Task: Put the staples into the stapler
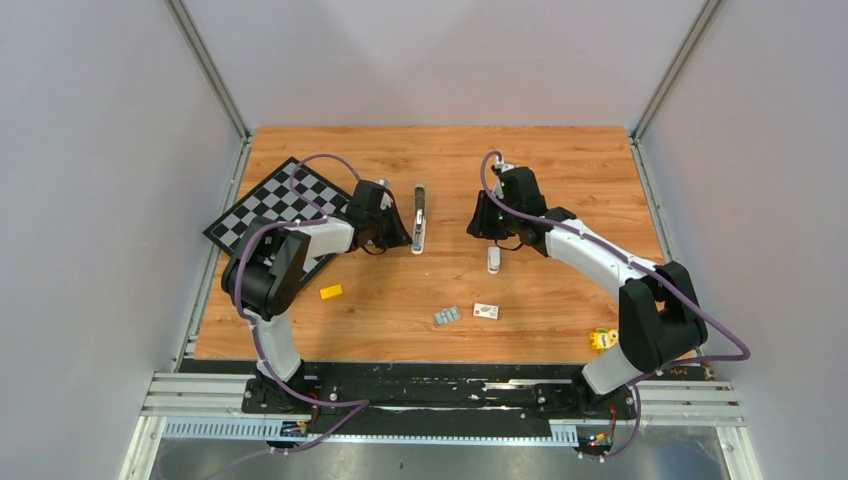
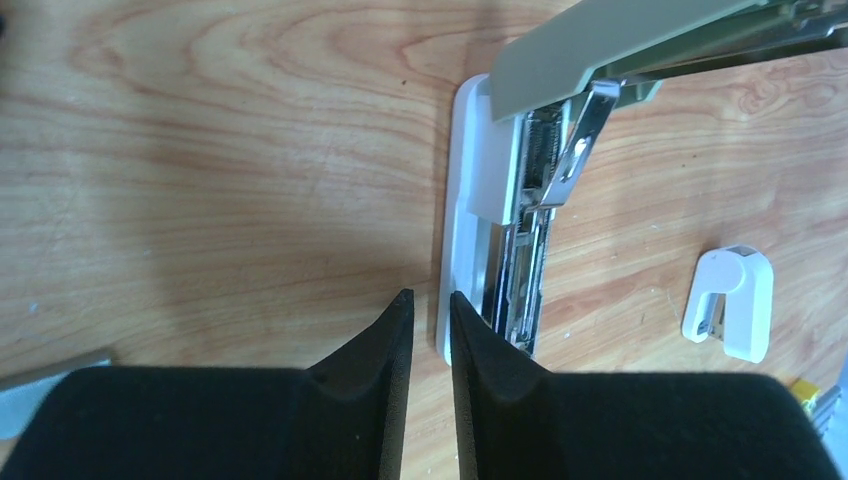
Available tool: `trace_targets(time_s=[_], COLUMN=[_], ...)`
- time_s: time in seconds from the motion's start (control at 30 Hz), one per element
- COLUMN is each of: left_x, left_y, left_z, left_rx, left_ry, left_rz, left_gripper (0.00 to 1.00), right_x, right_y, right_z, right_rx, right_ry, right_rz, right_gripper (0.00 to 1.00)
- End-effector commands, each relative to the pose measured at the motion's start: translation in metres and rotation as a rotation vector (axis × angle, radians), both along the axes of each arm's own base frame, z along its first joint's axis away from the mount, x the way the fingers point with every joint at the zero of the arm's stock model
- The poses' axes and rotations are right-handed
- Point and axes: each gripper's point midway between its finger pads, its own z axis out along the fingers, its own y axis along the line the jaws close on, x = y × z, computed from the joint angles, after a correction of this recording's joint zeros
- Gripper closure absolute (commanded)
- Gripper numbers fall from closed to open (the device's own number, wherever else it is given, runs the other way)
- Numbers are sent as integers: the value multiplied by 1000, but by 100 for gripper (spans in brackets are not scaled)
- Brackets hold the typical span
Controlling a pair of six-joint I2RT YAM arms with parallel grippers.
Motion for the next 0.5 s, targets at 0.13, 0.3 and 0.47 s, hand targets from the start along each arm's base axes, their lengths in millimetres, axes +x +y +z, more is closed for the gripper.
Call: trace_targets(time_s=[0.13,0.3,0.47], left_x=[2,11,19], left_y=[40,72,80], left_z=[33,51,49], left_rx=[171,331,328], left_ry=[-55,-111,-115], left_rz=[107,131,67], left_gripper=[70,64,64], right_x=[-5,-7,-9], right_y=[-4,-5,-6], right_z=[9,11,15], right_rx=[19,18,18], right_ry=[-13,-25,-42], right_rz=[-5,2,12], right_gripper=[64,64,64])
